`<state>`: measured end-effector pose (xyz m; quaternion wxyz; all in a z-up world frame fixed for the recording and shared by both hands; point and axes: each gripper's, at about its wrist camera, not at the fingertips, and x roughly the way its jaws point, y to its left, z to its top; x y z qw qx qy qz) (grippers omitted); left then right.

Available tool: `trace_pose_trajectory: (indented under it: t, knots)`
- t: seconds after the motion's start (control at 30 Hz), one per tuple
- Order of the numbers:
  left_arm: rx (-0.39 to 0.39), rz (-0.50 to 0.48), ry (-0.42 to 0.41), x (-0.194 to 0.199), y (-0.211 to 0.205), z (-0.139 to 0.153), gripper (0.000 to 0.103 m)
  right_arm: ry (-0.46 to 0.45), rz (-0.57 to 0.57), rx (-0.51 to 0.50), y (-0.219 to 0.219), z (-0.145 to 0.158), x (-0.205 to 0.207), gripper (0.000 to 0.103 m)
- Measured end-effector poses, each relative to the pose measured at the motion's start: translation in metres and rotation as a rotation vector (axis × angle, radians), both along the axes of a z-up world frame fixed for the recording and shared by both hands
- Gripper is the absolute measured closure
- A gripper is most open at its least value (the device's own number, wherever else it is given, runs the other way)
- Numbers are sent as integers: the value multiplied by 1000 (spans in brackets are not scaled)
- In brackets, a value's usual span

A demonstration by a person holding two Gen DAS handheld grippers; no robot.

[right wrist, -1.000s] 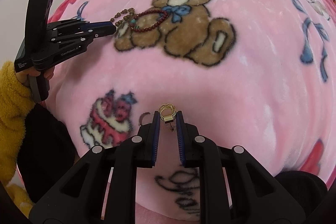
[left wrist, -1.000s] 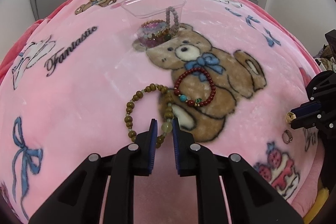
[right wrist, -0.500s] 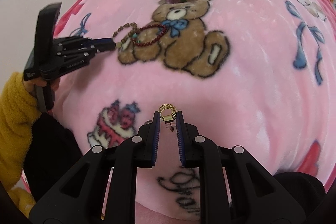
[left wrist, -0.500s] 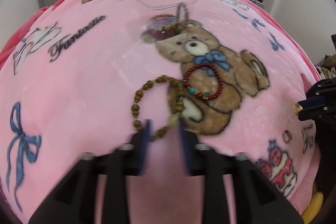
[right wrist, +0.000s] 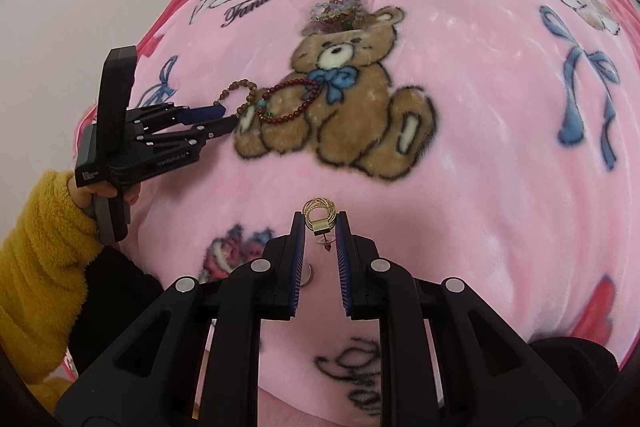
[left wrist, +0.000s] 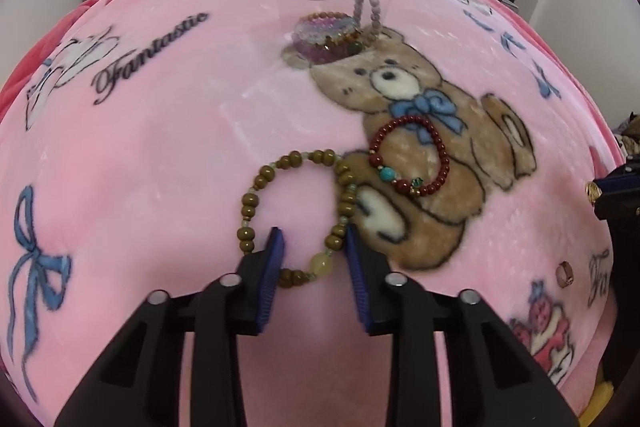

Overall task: Organize jewelry
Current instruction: 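Close the left tool on the wooden bead bracelet while the right tool holds the gold ring, then lift the wooden bracelet and gold ring and carry both over the clear box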

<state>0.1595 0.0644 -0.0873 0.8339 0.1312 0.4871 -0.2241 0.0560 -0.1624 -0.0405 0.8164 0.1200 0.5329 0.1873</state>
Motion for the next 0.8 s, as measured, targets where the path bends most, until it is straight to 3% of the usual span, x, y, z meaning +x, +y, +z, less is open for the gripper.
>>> trace_pose_trajectory:
  t: [0.1,0.2,0.53,0.8]
  knots:
    - [-26,-15,12,-1,-1,1,93,-1,2,1,0,1,-1,88]
    - [-5,-37,7,-5,-7,1,93,-2,-1,1,1,1,-1,88]
    - [-52,-31,-40,-9,-7,23,93,-32,-5,26,-4,11,2,88]
    - [-101,-11,-159,-11,-10,62,93,-126,46,4,2,39,17,88]
